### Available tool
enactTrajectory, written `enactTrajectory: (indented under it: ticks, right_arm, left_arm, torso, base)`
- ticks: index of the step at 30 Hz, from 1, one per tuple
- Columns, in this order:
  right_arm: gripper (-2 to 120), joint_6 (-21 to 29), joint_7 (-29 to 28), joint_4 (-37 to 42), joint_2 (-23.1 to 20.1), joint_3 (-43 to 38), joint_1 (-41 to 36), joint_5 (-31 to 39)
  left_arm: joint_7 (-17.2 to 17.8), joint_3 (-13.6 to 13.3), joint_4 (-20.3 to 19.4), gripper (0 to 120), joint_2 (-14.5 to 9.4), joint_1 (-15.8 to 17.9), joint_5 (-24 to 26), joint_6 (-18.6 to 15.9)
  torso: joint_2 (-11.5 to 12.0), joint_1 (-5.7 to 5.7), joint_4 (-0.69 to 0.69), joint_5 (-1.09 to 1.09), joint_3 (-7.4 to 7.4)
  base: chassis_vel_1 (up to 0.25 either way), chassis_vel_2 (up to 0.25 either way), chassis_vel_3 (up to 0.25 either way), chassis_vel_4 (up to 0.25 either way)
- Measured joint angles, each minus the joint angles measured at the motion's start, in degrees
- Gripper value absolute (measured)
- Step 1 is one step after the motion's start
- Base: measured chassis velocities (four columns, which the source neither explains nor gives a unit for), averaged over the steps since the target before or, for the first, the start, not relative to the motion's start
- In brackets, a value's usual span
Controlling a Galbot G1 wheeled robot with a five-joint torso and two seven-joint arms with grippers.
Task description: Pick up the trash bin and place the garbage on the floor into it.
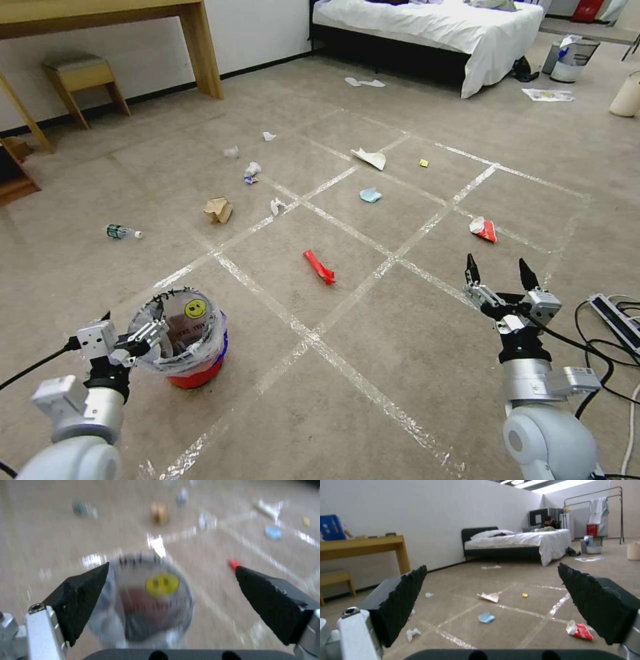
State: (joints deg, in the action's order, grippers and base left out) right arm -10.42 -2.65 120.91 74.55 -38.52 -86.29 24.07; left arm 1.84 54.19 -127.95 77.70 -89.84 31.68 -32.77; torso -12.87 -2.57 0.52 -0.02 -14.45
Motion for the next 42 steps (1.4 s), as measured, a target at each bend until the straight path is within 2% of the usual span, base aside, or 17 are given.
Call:
enactTrajectory:
  ticks: [1,2,3,4,7,8,11,12,14,15,16,17,19,21,26,33,42]
  right_arm:
    - [100,-0.03,-0.01,-0.23,-0.01,0.03,0.05,0.0]
    - [100,-0.13,-0.01,-0.8,0.02,0.21,0.22,-0.07]
    - [100,-0.13,-0.01,-0.8,0.02,0.21,0.22,-0.07]
    - [100,-0.15,-0.02,-1.33,0.11,0.33,0.4,-0.23]
    - [100,-0.17,-0.01,-2.18,0.3,0.53,0.7,-0.6]
    - [100,-0.17,-0.01,-2.18,0.3,0.53,0.7,-0.6]
    - [100,-0.28,-0.02,-3.09,0.37,0.37,0.75,-0.86]
    - [100,-0.28,-0.02,-3.09,0.37,0.37,0.75,-0.86]
    - [100,-0.36,-0.06,-3.74,0.47,0.0,0.75,-1.07]
    - [100,-0.36,-0.06,-3.74,0.47,0.0,0.75,-1.07]
    - [100,-0.36,-0.14,-3.99,0.66,-0.18,0.75,-1.35]
    - [100,-0.36,-0.14,-3.99,0.66,-0.18,0.75,-1.35]
    - [100,-0.35,-0.25,-4.15,1.04,-0.26,0.74,-1.84]
    - [100,-0.33,-0.3,-4.16,1.17,-0.28,0.7,-2.04]
    - [100,-0.08,-0.71,-4.18,1.74,-0.78,0.29,-3.01]
    - [100,0.13,-0.95,-3.51,1.88,-1.63,-0.42,-3.36]
    - [100,0.23,-1.05,-2.94,2.07,-1.94,-1.14,-3.86]
  left_arm:
    - [0.94,0.36,1.04,100,-2.05,0.54,2.86,-1.87]
    - [2.64,0.56,3.21,100,-5.78,1.57,7.91,-4.63]
    - [2.64,0.56,3.21,100,-5.78,1.57,7.91,-4.63]
    - [4.69,0.49,6.08,100,-9.02,2.85,12.06,-6.23]
    - [6.65,-0.48,11.48,100,-14.14,5.42,17.37,-7.27]
    - [6.65,-0.48,11.48,100,-14.14,5.42,17.37,-7.27]
    - [6.55,-1.79,17.1,100,-18.12,7.67,20.78,-7.37]
    - [6.55,-1.79,17.1,100,-18.12,7.67,20.78,-7.37]
    - [5.28,-2.87,22.17,100,-20.99,9.65,23.19,-7.23]
    - [5.28,-2.87,22.17,100,-20.99,9.65,23.19,-7.23]
    - [4.13,-3.47,25.55,100,-22.56,11.13,24.8,-7.5]
    - [4.13,-3.47,25.55,100,-22.56,11.13,24.8,-7.5]
    - [1.93,-4.24,30.53,100,-24.33,13.59,25.55,-7.91]
    - [1.22,-4.53,32.04,100,-24.82,14.44,25.56,-8.06]
    - [-3.91,-6.43,39.61,100,-27.2,19.38,23.94,-8.67]
    - [-7.08,-8.63,45.79,100,-27.13,22.9,21.31,-8.56]
    - [-8.54,-10.64,48.95,100,-26.42,23.38,19.8,-8.29]
  torso:
    - [0.0,0.0,0.02,0.01,0.0]
    - [0.0,0.0,0.01,0.01,0.0]
    - [0.0,0.0,0.01,0.01,0.0]
    - [0.0,0.0,0.01,0.0,0.0]
    - [0.0,0.0,0.01,0.0,0.0]
    - [0.0,0.0,0.01,0.0,0.0]
    - [0.0,0.0,0.01,-0.01,0.0]
    - [0.0,0.0,0.01,-0.01,0.0]
    - [0.0,0.0,0.0,0.01,0.0]
    - [0.0,0.0,0.0,0.01,0.0]
    - [0.0,0.0,0.01,0.0,0.0]
    - [0.0,0.0,0.01,0.0,0.0]
    - [0.0,0.0,0.01,0.02,0.0]
    - [0.0,0.0,0.0,0.0,-0.01]
    - [0.0,0.0,0.02,0.01,0.0]
    - [0.0,0.0,0.01,0.02,0.0]
    - [0.0,-0.01,0.01,0.02,0.0]
  base:
    - [0.0,0.0,0.0,0.0]
    - [0.0,0.0,0.0,0.0]
    - [0.0,0.0,0.0,0.0]
    - [0.0,0.0,0.0,0.0]
    - [0.0,0.0,0.0,0.0]
    - [0.0,0.0,0.0,0.0]
    - [0.0,0.0,0.0,0.0]
    - [0.0,0.0,0.0,0.0]
    - [0.0,0.0,0.0,0.0]
    - [0.0,0.0,0.0,0.0]
    - [0.0,0.0,0.0,0.0]
    - [0.0,0.0,0.0,0.0]
    - [0.0,0.0,0.0,0.0]
    - [0.0,0.0,0.0,0.0]
    - [0.0,0.0,0.0,0.0]
    - [0.0,0.0,0.0,0.0]
    - [0.0,0.0,0.0,0.0]
